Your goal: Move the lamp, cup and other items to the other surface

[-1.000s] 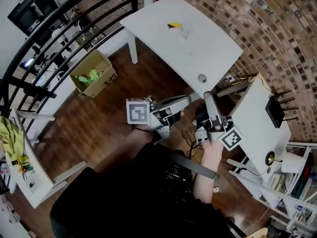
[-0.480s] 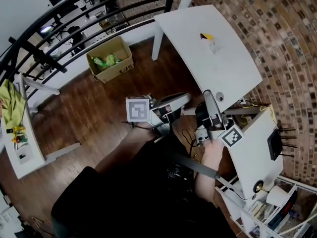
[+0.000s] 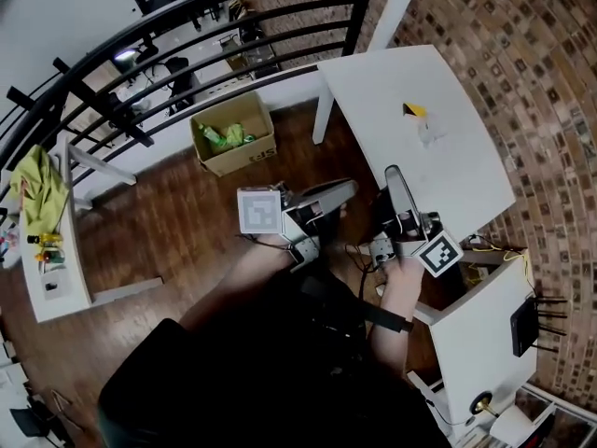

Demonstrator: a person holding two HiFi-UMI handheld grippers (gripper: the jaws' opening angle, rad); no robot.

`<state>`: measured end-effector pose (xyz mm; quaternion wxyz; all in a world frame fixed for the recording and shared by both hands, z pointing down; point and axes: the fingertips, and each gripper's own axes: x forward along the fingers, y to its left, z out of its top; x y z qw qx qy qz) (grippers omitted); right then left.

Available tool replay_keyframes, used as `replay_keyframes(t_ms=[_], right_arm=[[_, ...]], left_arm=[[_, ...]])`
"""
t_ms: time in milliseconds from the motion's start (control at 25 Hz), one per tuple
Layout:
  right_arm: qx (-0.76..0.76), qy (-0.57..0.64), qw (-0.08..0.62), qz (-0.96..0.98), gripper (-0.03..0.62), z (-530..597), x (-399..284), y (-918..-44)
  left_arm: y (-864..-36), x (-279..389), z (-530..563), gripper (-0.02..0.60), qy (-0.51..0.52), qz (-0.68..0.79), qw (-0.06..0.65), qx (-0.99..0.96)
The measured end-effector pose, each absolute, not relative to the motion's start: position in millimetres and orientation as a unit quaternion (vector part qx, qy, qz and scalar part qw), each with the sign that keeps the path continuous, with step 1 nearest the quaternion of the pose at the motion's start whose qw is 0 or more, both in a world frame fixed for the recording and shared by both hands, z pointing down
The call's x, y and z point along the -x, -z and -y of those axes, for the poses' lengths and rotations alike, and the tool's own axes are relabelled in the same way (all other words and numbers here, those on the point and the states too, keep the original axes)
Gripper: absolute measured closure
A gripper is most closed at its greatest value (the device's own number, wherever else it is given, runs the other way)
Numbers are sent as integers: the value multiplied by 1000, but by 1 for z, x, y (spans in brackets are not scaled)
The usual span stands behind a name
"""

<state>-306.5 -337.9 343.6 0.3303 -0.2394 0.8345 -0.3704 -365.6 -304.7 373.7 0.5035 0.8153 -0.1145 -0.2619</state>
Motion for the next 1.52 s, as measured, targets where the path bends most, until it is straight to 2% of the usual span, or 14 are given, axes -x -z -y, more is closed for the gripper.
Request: replay_keyframes(t_ms=[440,760,1160,1520], right_arm=[[239,394,394,-795,588,483,246,-362],[267,389,416,-778,589,559,200,-378],[326,370,429,-757,589,565,162,-377],[458,306,467,-692,589,567,101,-377]], left_arm=[[-379,356,436,580,232,176,513,-808],[-380,316,515,580,205,152,503,-826],[-379,268,553,580,169,80,526,-830],[-378,218,586,580,105,-48,559,-821]])
